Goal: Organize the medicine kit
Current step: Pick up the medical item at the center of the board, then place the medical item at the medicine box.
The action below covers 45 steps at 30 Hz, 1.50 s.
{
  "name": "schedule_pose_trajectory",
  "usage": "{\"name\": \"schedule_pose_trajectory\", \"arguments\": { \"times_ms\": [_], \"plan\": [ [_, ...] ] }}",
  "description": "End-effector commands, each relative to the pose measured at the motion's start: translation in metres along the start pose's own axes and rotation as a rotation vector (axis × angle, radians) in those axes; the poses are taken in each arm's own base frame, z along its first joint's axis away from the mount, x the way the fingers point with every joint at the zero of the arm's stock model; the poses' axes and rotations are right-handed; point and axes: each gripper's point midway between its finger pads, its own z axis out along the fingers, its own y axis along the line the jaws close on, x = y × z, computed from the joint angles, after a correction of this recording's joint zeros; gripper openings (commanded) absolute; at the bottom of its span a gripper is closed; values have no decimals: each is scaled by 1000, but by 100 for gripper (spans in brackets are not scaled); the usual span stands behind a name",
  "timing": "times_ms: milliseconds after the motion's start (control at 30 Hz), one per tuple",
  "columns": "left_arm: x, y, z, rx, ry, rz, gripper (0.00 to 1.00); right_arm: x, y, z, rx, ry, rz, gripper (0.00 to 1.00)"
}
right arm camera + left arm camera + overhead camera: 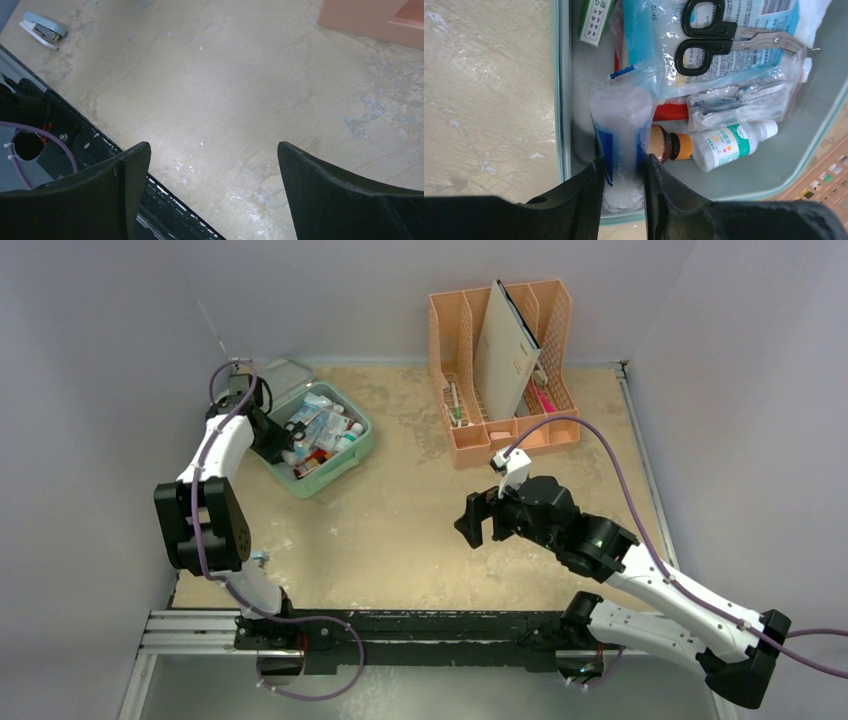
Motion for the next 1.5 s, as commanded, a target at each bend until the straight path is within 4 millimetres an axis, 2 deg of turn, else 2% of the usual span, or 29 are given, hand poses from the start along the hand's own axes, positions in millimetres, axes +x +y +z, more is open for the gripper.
{"name": "schedule_pose_trajectory", "arguments": {
  "times_ms": [0, 167, 400, 567, 900, 1133, 1267, 1467],
  "plan": [
    [-11, -15, 4, 26, -22, -27, 31, -18, 4, -7, -6, -53, 2, 99],
    [-1, -9, 19, -16, 2, -20, 32, -8, 3, -2, -9, -21, -15, 99],
    [2, -4, 30, -69, 26, -5, 36, -4, 2, -1, -9, -6, -19, 99],
    [-4, -1, 23, -86, -4, -15, 41, -1, -1, -3, 3, 3, -24, 99],
    [-16, 1, 1, -111, -74, -17, 43, -4, -1, -5, 5, -12, -20, 99],
    [-22, -14, -13, -42, -111, 29, 43, -5, 1, -3, -2, -13, -13, 99],
    [-10, -28, -15, 31, -61, 67, 42, -6, 2, 0, -5, -12, -11, 99],
    [16, -28, -12, 82, 24, 90, 40, -6, 3, 5, -3, -6, -8, 99]
  ]
}}
